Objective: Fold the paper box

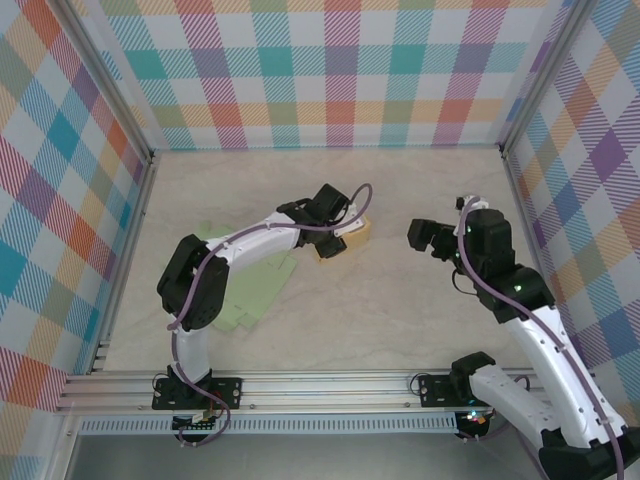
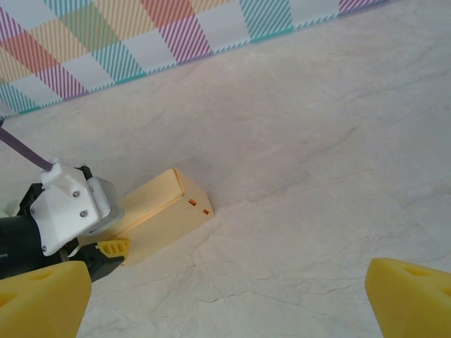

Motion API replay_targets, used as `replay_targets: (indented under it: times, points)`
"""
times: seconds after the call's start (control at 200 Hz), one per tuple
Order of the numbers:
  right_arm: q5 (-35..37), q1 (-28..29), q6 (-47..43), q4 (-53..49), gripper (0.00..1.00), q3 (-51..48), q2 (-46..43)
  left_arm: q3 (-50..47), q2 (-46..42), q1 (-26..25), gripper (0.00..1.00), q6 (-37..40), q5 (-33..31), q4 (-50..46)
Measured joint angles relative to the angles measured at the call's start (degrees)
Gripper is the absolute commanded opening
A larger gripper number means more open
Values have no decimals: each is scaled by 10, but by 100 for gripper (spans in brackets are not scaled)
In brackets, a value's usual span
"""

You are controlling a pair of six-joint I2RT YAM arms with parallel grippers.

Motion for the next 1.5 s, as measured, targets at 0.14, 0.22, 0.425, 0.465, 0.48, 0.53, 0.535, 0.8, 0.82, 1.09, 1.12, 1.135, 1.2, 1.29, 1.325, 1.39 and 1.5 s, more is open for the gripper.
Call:
replay_targets:
  times: [0.14, 0.22, 0.425, 0.465, 0.48, 0.53, 0.535, 0.8, 0.82, 1.09, 1.12, 1.135, 1.2, 1.29, 1.325, 1.39, 1.5]
  points:
    - [5, 0, 0, -3, 100, -4, -44, 0, 17, -20, 52, 54, -57, 73]
    - [7, 0, 0, 0, 100, -14, -77, 0, 36, -30, 52, 93, -87, 137]
    - [24, 0, 0, 1, 100, -33, -145, 0, 96, -45, 54, 209, -111, 304]
    - [28, 0, 0, 1, 100, -35, -154, 0, 110, -49, 54, 234, -111, 334]
    - [30, 0, 0, 1, 100, -35, -156, 1, 114, -50, 54, 239, -111, 341]
    - [35, 0, 0, 0, 100, -37, -161, 8, 134, -56, 55, 265, -111, 363]
    - [36, 0, 0, 0, 100, -37, -161, 9, 137, -57, 55, 267, -111, 366]
    - [45, 0, 0, 0, 100, -37, -152, 47, 204, -79, 59, 326, -92, 416]
    - [45, 0, 0, 0, 100, -37, -150, 47, 204, -79, 61, 327, -91, 419]
    - [47, 0, 3, 1, 100, -37, -124, -24, 149, -87, 85, 277, -99, 466]
    - [48, 0, 4, 1, 100, -38, -122, -41, 130, -89, 87, 258, -103, 467]
    - [49, 0, 5, 1, 100, -38, -120, -50, 117, -90, 87, 248, -105, 468]
    - [50, 0, 12, 3, 100, -40, -113, -88, 62, -90, 98, 205, -120, 476]
    - [49, 0, 15, 5, 100, -43, -102, -140, -25, -90, 100, 136, -154, 496]
    - [46, 0, 16, 7, 100, -43, -96, -162, -64, -87, 100, 101, -170, 502]
    - [37, 0, 17, 13, 100, -43, -85, -196, -129, -81, 100, 39, -191, 504]
    - [0, 0, 19, 36, 100, -45, -58, -264, -237, -52, 100, -85, -212, 495]
